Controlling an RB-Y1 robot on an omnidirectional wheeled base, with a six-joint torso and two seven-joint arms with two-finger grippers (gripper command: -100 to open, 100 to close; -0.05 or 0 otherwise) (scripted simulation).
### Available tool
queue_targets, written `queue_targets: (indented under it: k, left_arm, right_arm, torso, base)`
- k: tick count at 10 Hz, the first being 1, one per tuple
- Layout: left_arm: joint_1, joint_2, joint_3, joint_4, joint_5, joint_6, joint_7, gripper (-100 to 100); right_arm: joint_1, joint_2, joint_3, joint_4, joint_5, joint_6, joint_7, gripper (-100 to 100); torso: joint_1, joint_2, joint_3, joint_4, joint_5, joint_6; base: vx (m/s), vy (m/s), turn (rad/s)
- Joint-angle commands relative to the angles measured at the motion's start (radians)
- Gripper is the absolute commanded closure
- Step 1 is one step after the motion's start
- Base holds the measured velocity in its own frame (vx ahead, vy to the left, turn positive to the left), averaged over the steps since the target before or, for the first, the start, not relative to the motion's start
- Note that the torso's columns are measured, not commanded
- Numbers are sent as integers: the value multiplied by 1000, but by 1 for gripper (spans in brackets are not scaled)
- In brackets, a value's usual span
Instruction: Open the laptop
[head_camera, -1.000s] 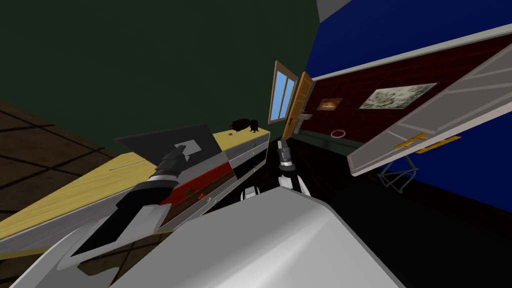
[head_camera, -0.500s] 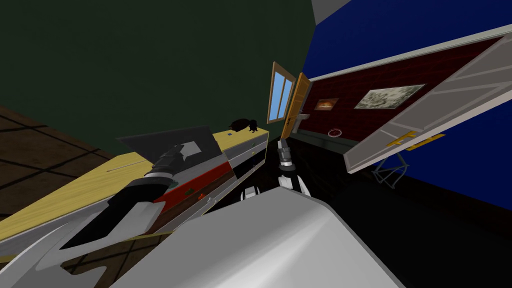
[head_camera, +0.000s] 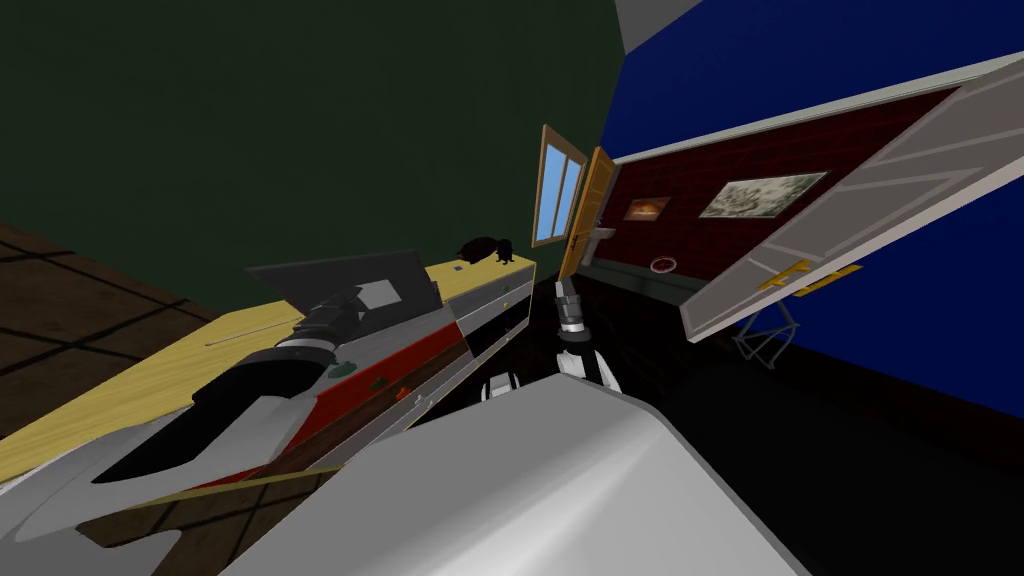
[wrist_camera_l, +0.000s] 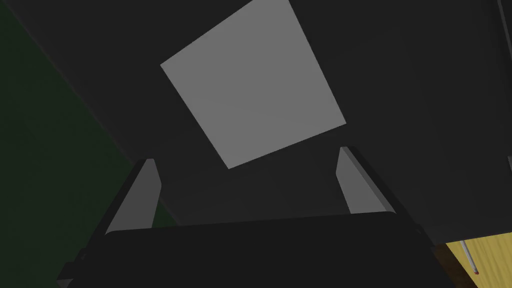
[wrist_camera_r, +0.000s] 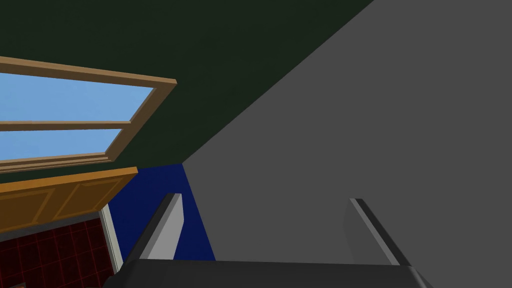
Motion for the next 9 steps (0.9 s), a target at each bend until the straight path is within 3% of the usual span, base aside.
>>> queue_targets:
  k: [1, 2, 3, 4, 6, 7, 8, 9]
  left_arm:
    - [-13, 54, 25, 5, 25, 73, 19, -100]
    - [-13, 54, 25, 5, 25, 78, 19, -100]
    - [-25, 90, 40, 8, 41, 117, 31, -100]
    - [-25, 90, 40, 8, 41, 126, 31, -100]
    - [-48, 160, 69, 11, 71, 198, 55, -100]
    - [-48, 161, 69, 11, 71, 220, 55, -100]
    - [-59, 194, 82, 11, 86, 253, 67, -100]
    - [-59, 194, 82, 11, 86, 265, 67, -100]
  right_arm:
    - [0, 0, 0, 0, 0, 0, 0, 0]
    - [0, 0, 0, 0, 0, 0, 0, 0]
    - [0, 0, 0, 0, 0, 0, 0, 0]
    - [0, 0, 0, 0, 0, 0, 0, 0]
    - [0, 0, 0, 0, 0, 0, 0, 0]
    - [0, 0, 0, 0, 0, 0, 0, 0]
    - [0, 0, 0, 0, 0, 0, 0, 0]
    - [0, 0, 0, 0, 0, 0, 0, 0]
  torso:
    - [0, 0, 0, 0, 0, 0]
    - [1, 0, 0, 0, 0, 0]
    - [0, 0, 0, 0, 0, 0]
    - [1, 0, 0, 0, 0, 0]
    - [0, 0, 0, 0, 0, 0]
    - [0, 0, 0, 0, 0, 0]
    - [0, 0, 0, 0, 0, 0]
    - [0, 0, 0, 0, 0, 0]
  base:
    - [-26, 14, -50]
    - [-24, 13, -26]
    - [-22, 16, -47]
    - [-18, 17, -28]
    - [-26, 15, -67]
    - [-27, 16, -27]
    - [-28, 14, -36]
    - [-21, 11, -25]
